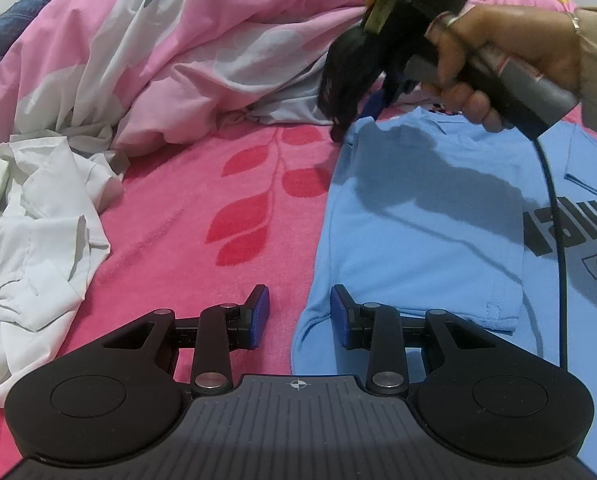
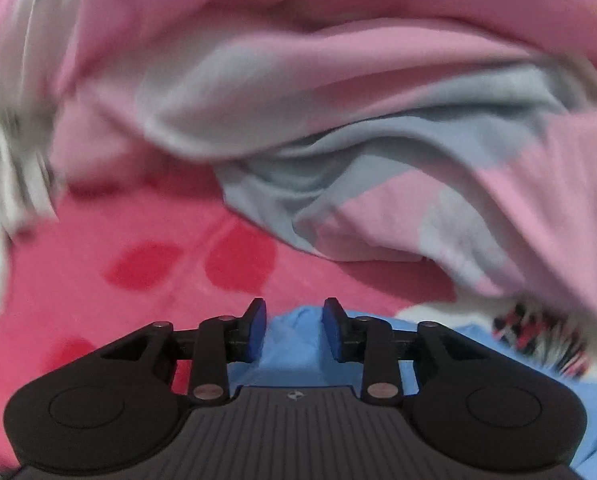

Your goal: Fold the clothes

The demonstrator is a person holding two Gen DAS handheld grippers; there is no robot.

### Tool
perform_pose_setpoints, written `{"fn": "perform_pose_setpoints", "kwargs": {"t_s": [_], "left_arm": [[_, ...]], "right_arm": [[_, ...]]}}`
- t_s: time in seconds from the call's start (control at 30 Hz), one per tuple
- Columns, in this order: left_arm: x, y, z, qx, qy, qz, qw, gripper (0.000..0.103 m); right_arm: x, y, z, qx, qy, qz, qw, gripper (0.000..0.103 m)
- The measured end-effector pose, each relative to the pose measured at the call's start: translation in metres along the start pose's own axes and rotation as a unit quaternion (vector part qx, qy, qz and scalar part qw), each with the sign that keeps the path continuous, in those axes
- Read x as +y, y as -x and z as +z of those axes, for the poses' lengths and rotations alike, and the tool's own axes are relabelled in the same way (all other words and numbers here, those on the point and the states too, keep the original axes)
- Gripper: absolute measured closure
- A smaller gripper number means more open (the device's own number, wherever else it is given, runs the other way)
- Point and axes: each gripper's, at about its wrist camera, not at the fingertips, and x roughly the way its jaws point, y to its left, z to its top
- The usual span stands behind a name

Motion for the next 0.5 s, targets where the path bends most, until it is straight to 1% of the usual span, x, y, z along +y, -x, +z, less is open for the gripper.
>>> {"fn": "perform_pose_setpoints", "kwargs": {"t_s": [0.03, 0.07, 0.1, 0.17, 0.2, 0.23, 0.3, 0.33, 0.43, 0.5], "left_arm": [[0.000, 0.000, 0.000, 0.000, 0.000, 0.000, 1.0000, 0.069], [0.000, 0.000, 0.000, 0.000, 0.001, -0.001, 1.0000, 0.069], [0.001, 0.000, 0.000, 0.000, 0.001, -0.001, 1.0000, 0.069], [0.000, 0.000, 0.001, 0.001, 0.001, -0.001, 1.0000, 0.069], [0.000, 0.000, 0.001, 0.001, 0.000, 0.000, 1.0000, 0.069], [0.000, 0.000, 0.001, 0.001, 0.000, 0.000, 1.0000, 0.069], [-0.001, 0.000, 0.001, 0.001, 0.001, 0.001, 1.0000, 0.069], [-0.001, -0.001, 0.001, 0.001, 0.001, 0.001, 1.0000, 0.069], [-0.002, -0.001, 0.001, 0.002, 0.001, 0.002, 1.0000, 0.069], [-0.002, -0.001, 0.001, 0.002, 0.000, 0.002, 1.0000, 0.069]], "right_arm": [[0.003, 0.001, -0.001, -0.003, 0.009, -0.013, 1.000, 0.089], [0.006, 0.003, -0.002, -0.007, 0.018, -0.027, 0.999, 0.095], [0.008, 0.005, -0.004, -0.012, 0.025, -0.040, 0.999, 0.097], [0.007, 0.015, -0.007, -0.036, 0.025, -0.069, 0.997, 0.103], [0.006, 0.020, -0.008, -0.049, 0.030, -0.095, 0.994, 0.103], [0.004, 0.023, -0.008, -0.060, 0.030, -0.111, 0.992, 0.103], [-0.006, 0.030, -0.006, -0.072, 0.011, -0.117, 0.990, 0.103], [-0.012, 0.033, -0.004, -0.075, -0.005, -0.110, 0.991, 0.103], [-0.029, 0.038, 0.000, -0.075, -0.059, -0.049, 0.994, 0.103], [-0.040, 0.042, 0.003, -0.074, -0.095, -0.009, 0.993, 0.101]]}}
